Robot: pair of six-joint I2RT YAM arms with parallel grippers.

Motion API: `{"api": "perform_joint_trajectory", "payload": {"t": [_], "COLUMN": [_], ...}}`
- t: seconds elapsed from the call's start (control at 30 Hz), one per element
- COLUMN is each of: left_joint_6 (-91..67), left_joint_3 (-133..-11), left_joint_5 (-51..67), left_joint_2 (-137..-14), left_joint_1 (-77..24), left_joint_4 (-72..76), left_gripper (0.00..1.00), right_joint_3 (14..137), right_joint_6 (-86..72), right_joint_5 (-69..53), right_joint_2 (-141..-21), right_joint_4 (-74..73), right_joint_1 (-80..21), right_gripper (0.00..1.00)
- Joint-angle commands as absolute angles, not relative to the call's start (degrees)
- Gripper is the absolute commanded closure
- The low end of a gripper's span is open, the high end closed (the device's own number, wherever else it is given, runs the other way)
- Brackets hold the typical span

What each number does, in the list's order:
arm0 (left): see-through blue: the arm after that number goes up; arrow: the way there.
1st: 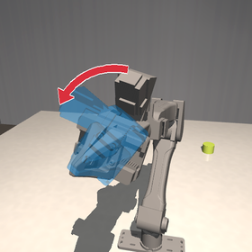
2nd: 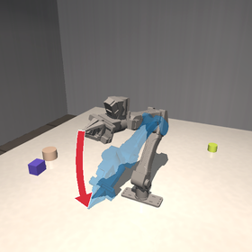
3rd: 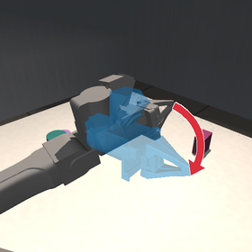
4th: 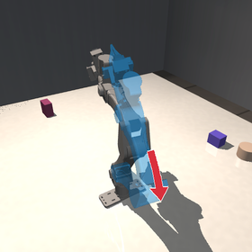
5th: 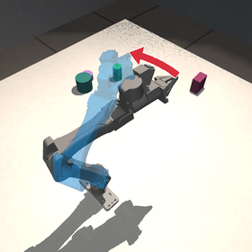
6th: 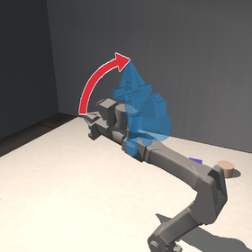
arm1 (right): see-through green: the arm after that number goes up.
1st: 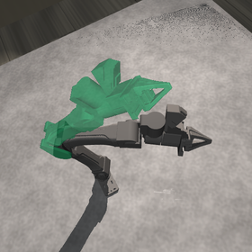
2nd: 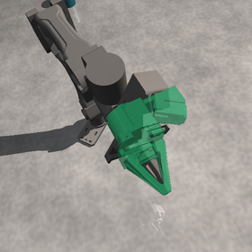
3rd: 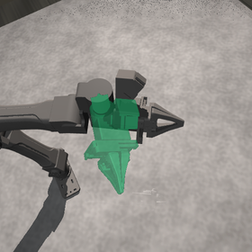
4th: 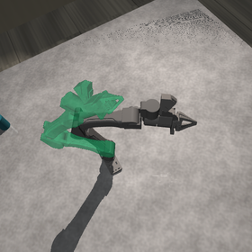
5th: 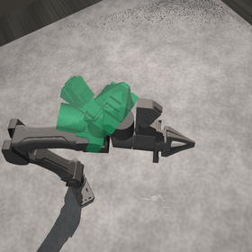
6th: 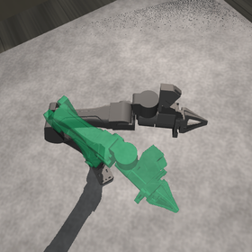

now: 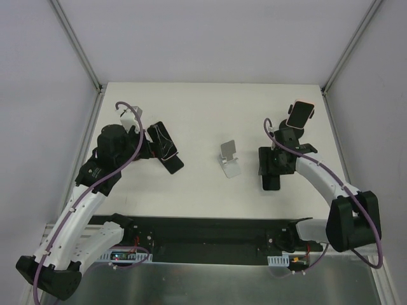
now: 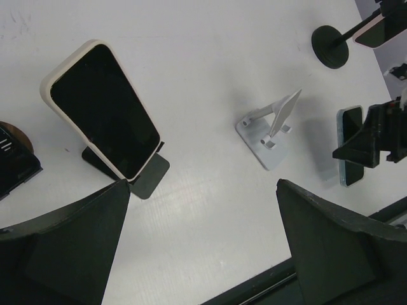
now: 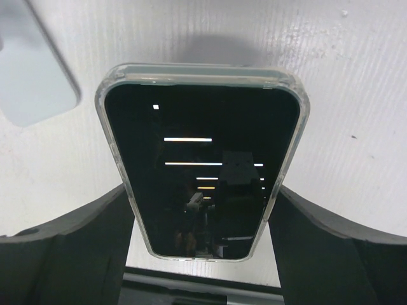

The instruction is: Remove the phone from the phone stand

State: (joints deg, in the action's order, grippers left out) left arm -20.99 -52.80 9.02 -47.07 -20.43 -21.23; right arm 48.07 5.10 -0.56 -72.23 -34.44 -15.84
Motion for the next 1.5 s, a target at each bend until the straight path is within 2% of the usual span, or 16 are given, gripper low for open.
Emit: {"api": "perform_joint_trajectory", "payload": {"t": [0.0,0.2,0.5,0.6,0.63,0.73,0.9,0.93,1.03,1.17,1.23,1.3,1.47], "left_joint_6": [-20.5,-20.0,-18.9,-18.8,-18.8,-18.5,-18.5,-18.5,-18.6,-18.7,-19.0,-19.2,-19.6], "left_joint_3": [-52.6,-52.2,-52.6,-52.8,-53.0,-53.3,-53.9,-54.2,-54.8,-56.0,-56.9,-57.5,-60.6], "left_joint_5": [10.8,10.8,11.2,11.3,11.5,11.7,13.0,13.3,14.4,16.0,17.2,18.5,22.2], "left_joint_2": [-44.5,-42.7,-43.2,-43.7,-43.8,-44.3,-45.7,-45.9,-47.5,-49.7,-51.4,-53.6,-60.4], "left_joint_1": [-20.5,-20.5,-20.6,-20.5,-20.5,-20.5,-20.5,-20.6,-20.6,-20.6,-20.6,-20.6,-21.5], "left_joint_4": [-18.7,-18.6,-18.7,-18.7,-18.7,-18.7,-18.7,-18.7,-18.6,-18.4,-18.0,-17.8,-16.9], "left_gripper": [0.01,0.01,0.01,0.01,0.01,0.01,0.01,0.01,0.01,0.01,0.01,0.01,0.01], "right_joint_3": [47.6,45.6,48.6,49.7,50.0,50.4,51.0,51.1,51.2,51.9,51.9,52.0,52.0], "right_joint_6": [4.7,5.5,4.6,4.6,4.5,4.5,4.6,4.6,4.7,4.8,5.1,5.3,6.5], "right_joint_5": [-1.4,-0.4,1.4,1.4,1.5,1.4,1.4,1.5,1.5,1.2,1.1,0.9,0.8], "right_joint_2": [-75.9,-78.5,-83.8,-85.3,-85.6,-86.5,-87.5,-87.5,-87.9,-88.9,-88.9,-87.9,-81.6], "right_joint_4": [-28.0,-23.1,-26.1,-27.0,-27.2,-27.7,-28.0,-28.0,-28.2,-28.7,-29.1,-29.6,-29.8], "right_joint_1": [-15.4,-15.4,-15.3,-15.4,-15.4,-15.4,-15.5,-15.4,-15.2,-15.2,-15.1,-15.1,-15.0], "right_gripper": [0.76,0.71,0.55,0.48,0.41,0.31,0.22,0.18,0.12,0.07,0.01,0.04,0.04]}}
